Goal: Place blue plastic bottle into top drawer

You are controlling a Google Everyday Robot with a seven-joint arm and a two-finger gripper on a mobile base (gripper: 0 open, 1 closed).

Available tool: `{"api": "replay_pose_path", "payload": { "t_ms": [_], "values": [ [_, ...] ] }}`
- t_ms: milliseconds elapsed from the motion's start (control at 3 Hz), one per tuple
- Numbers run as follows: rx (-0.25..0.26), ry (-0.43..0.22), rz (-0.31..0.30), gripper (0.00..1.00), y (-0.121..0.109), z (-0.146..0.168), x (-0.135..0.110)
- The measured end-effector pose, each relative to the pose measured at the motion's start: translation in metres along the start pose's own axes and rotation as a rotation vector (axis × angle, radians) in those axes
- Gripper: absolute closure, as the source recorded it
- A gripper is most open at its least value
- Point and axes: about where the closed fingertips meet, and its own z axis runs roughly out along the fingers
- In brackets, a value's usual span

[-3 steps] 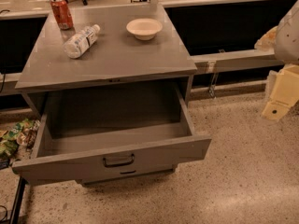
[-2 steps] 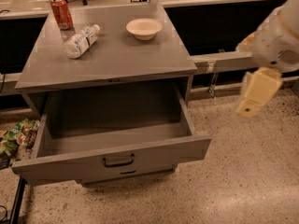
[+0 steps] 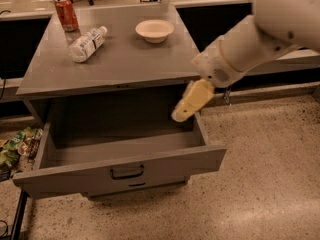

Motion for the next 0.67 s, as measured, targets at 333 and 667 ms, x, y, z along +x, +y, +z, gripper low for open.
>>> {"api": "replay_pose_path", "payload": {
  "t_ms": [333, 667],
  "values": [
    [0.065, -0.074, 0.004, 0.00, -0.0208, 0.0123, -0.0185],
    [0.072, -0.100, 0.009, 0.00, -0.0215, 0.0161, -0.0235]
  ]
}}
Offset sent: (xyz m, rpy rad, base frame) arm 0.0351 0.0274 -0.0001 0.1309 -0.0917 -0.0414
